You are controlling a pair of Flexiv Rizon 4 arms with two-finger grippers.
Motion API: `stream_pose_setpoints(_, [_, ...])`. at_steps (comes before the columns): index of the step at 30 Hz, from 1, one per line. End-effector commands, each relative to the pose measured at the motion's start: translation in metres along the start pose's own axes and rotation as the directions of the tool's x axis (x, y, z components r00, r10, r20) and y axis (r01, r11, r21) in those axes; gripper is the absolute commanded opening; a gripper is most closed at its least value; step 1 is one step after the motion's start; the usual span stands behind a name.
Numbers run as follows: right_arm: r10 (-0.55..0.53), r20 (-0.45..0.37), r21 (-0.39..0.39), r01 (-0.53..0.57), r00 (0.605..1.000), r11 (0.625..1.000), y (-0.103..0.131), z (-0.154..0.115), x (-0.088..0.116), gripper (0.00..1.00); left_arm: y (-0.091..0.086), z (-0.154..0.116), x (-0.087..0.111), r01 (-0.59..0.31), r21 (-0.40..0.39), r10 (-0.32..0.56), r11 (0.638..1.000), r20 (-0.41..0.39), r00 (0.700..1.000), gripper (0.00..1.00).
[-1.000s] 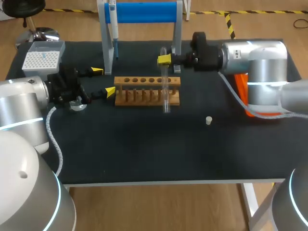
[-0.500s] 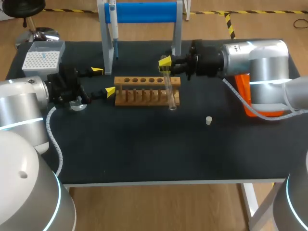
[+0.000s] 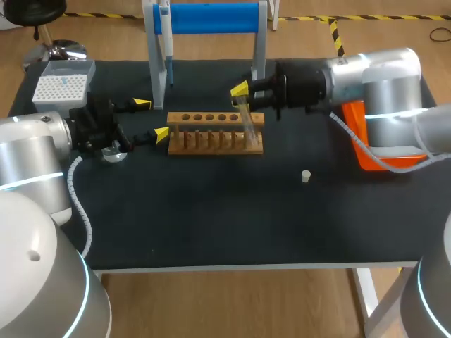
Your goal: Invert the test tube, pick up the pipette, mount the tip to pipette, aspirate from beaker and dispense into the tube, eject the tip, return the pipette, and cap with the stopper.
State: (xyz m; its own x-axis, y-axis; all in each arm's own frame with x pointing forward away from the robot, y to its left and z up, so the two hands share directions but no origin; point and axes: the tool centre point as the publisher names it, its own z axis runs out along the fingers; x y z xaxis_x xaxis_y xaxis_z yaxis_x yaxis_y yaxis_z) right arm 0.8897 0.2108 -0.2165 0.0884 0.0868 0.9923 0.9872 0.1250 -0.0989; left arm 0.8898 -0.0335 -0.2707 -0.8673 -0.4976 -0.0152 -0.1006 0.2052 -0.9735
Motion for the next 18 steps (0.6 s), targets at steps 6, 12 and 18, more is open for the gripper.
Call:
stream_pose_setpoints(6, [-0.100,-0.056,-0.039,0.098,0.993,0.994,-0.0005,0.0031,0.0094,0.00,0.0004,0.0014,0.0011,-0.001,0.001,0.001,1.000,0.006,1.000,1.00])
stream_pose_setpoints(12, [-0.135,-0.085,-0.033,0.133,0.987,0.991,-0.0015,0.0041,0.0109,0.00,0.0004,0.0014,0.0011,-0.001,0.001,0.001,1.000,0.006,1.000,1.00])
stream_pose_setpoints(18, [-0.134,-0.087,-0.037,0.131,0.987,0.991,-0.0024,0.0036,0.0107,0.00,0.0004,0.0014,0.0011,-0.001,0.001,0.001,1.000,0.006,1.000,1.00])
